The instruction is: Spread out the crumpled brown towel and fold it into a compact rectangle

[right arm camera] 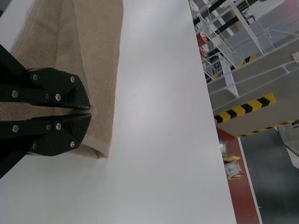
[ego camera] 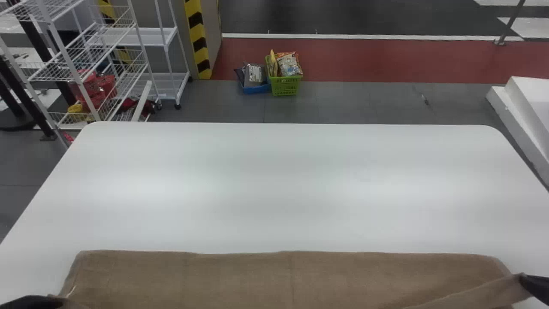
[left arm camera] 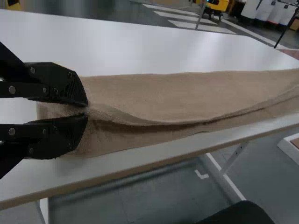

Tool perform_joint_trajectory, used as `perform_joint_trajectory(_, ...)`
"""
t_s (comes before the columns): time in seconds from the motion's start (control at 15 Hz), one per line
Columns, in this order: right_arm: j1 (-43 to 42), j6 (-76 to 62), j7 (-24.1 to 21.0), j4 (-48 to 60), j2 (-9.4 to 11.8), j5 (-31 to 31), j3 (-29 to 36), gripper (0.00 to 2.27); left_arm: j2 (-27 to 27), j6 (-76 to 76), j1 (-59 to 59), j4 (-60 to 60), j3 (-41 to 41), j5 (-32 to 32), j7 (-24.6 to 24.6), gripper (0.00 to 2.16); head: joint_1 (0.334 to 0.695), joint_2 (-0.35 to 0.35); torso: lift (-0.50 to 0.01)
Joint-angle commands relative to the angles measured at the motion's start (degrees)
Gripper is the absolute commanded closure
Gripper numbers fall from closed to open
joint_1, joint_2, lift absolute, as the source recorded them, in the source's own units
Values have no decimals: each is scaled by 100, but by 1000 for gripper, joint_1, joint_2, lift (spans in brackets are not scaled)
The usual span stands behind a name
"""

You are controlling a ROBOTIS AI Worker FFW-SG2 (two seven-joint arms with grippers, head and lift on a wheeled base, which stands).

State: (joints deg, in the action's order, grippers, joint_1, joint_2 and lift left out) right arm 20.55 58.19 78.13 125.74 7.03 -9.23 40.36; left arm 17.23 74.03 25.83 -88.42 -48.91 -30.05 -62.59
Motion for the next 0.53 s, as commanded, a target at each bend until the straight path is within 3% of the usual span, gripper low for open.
perform_joint_trajectory(0.0,37,-92,19,-50,0,-61,-63,1021,-9,1,10,-61,-57,272,-113,33,695,41,-127)
perform_joint_trajectory(0.47,169,-391,19,-94,0,-342,-318,1021,43,-52,10,-17,-163,518,-280,33,695,77,-127)
